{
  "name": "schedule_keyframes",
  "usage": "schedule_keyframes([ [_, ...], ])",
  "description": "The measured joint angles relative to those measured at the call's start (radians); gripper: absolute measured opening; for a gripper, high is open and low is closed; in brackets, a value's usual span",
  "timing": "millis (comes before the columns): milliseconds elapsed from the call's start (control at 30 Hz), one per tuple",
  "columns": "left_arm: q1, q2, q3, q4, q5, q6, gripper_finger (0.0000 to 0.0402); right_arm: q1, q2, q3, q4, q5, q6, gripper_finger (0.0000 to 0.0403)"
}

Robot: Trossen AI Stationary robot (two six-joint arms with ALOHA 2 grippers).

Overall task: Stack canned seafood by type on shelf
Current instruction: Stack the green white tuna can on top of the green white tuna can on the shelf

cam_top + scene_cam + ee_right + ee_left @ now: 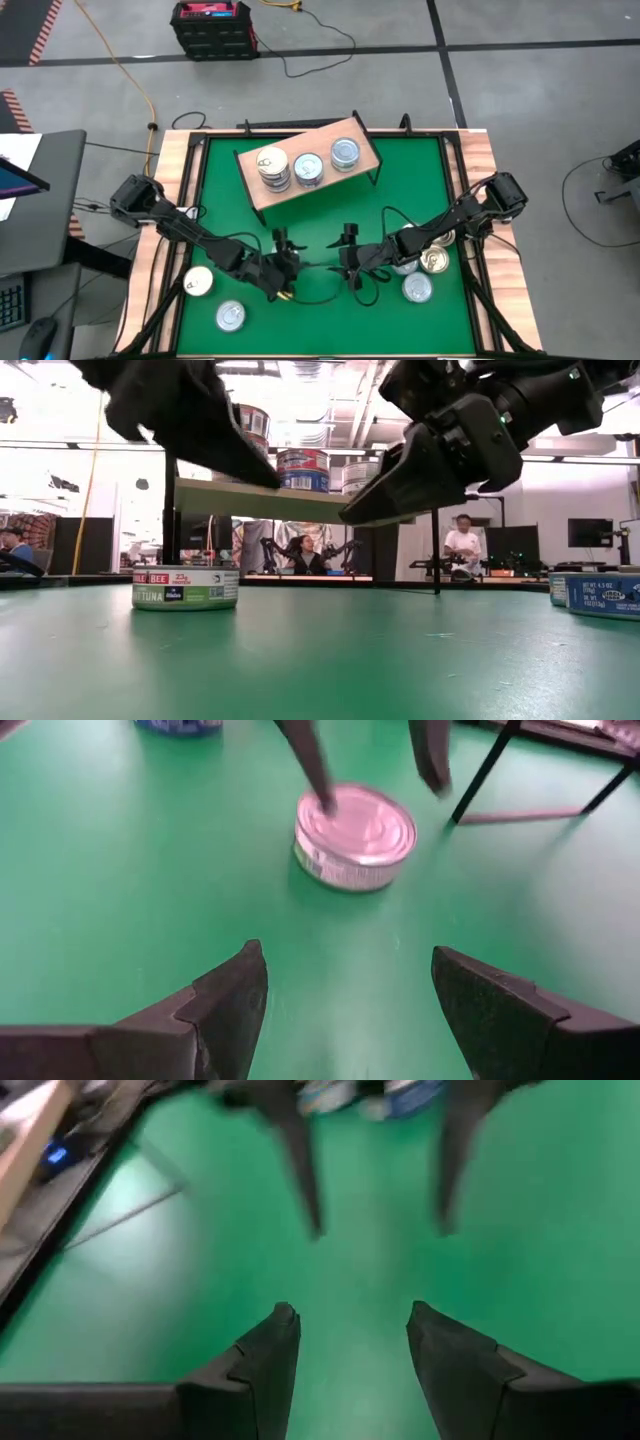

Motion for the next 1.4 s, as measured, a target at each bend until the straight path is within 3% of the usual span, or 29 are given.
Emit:
schedule_keyframes([
  [133, -0.007, -0.048, 0.0, -0.045, 0.113, -0.036, 0.018, 0.0, -0.002, 0.0, -0.04, 0.0, 0.026, 0.0311],
  [300, 0.007, -0.099, 0.0, -0.356, 0.282, -0.295, 0.018, 0.002, 0.003, 0.0, -0.039, -0.005, 0.026, 0.0311],
  [400, 0.006, -0.103, 0.0, -0.52, 0.358, -0.415, 0.018, -0.005, 0.003, 0.0, -0.021, -0.062, 0.041, 0.0311],
  [500, 0.006, -0.095, 0.0, -0.617, 0.383, -0.48, 0.018, -0.028, 0.003, 0.0, 0.0, -0.115, 0.077, 0.0311],
  [667, -0.007, -0.096, -0.001, -0.662, 0.38, -0.509, 0.018, -0.072, 0.036, 0.0, 0.066, -0.114, 0.097, 0.0311],
  [833, 0.003, -0.091, -0.098, -0.56, 0.379, -0.516, 0.018, -0.082, 0.137, 0.002, 0.247, -0.121, 0.103, 0.0311],
  [1033, 0.021, -0.067, -0.17, -0.382, 0.293, -0.498, 0.018, -0.104, 0.152, 0.024, 0.164, -0.154, 0.128, 0.0311],
  [1333, 0.045, -0.007, -0.194, 0.147, 0.267, -0.17, 0.018, -0.121, 0.15, 0.05, -0.049, -0.242, 0.158, 0.0311],
  [1400, 0.045, 0.002, -0.192, 0.184, 0.281, -0.121, 0.018, -0.12, 0.142, 0.05, -0.092, -0.242, 0.161, 0.0311],
])
